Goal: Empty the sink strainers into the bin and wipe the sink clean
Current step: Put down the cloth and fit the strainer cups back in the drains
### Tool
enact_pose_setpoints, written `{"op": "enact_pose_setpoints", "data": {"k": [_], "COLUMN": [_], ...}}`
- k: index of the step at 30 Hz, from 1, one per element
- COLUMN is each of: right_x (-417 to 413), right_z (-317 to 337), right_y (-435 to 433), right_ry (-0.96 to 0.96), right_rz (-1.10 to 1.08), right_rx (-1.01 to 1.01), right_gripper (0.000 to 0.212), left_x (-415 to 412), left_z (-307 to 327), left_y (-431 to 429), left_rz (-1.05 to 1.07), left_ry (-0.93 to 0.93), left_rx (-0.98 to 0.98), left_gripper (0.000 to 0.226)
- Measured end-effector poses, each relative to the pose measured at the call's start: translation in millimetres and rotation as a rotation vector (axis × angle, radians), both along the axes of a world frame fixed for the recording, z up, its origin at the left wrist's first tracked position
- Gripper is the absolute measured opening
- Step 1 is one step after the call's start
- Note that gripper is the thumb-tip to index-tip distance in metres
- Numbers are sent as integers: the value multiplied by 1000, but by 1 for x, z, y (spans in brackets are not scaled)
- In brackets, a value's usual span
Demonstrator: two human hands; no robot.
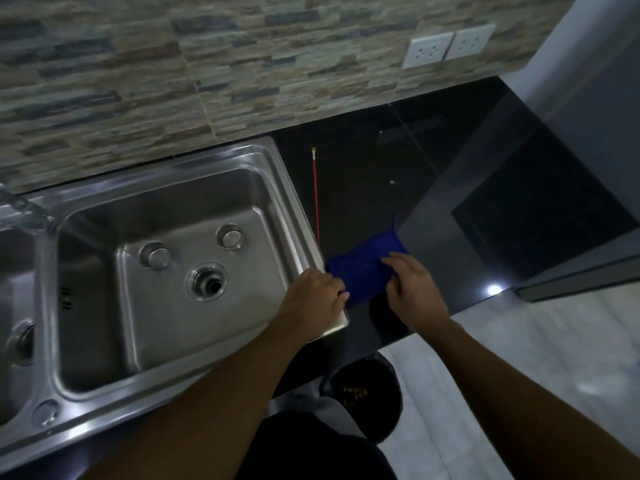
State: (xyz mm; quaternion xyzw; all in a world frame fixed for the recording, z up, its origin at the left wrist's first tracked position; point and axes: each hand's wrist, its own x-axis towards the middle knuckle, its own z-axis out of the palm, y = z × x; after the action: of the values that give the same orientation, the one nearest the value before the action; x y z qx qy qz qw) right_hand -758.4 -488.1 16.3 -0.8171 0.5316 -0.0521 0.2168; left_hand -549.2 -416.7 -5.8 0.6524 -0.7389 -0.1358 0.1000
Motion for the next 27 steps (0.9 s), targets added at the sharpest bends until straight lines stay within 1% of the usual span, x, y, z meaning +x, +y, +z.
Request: {"op": "enact_pose_setpoints", "data": {"k": [2, 3, 5, 6, 7, 9, 14, 18, 20, 25, 27], "right_x": [11, 16, 23, 23, 22, 19, 18, 17, 17, 21, 28], "right_z": [-5, -11, -25, -33, -40, -50, -60, -60, -59, -49, -42], "right_y": [-9, -13, -18, -19, -18, -13, -7, -10, -13, -16, -14], "right_ry": [1, 33, 131, 182, 223, 268, 287, 291, 305, 348, 366], "right_rz": [-5, 12, 59, 76, 87, 85, 8, 31, 41, 59, 42], "right_rx": [-19, -1, 46, 55, 48, 7, -31, -8, 13, 92, 97], "right_gripper": [51, 55, 64, 67, 69, 70, 71, 71, 71, 72, 71], "left_x": [-4, -6, -11, -12, -14, -16, -17, -16, -15, -5, 7], "left_z": [3, 3, -1, -4, -8, -16, -29, -34, -33, -19, -13], "left_y": [-7, -10, -16, -18, -19, -19, -21, -19, -21, -34, -29], "left_rz": [42, 48, 51, 43, 35, 38, 45, 50, 45, 10, 26], "left_ry": [19, 34, 36, 8, -28, -64, -101, -95, -80, 28, 120], "left_rx": [-12, 23, 151, 219, 282, 341, 316, 315, 344, 511, 498], "left_gripper": [27, 32, 49, 58, 64, 70, 72, 74, 75, 80, 77]}}
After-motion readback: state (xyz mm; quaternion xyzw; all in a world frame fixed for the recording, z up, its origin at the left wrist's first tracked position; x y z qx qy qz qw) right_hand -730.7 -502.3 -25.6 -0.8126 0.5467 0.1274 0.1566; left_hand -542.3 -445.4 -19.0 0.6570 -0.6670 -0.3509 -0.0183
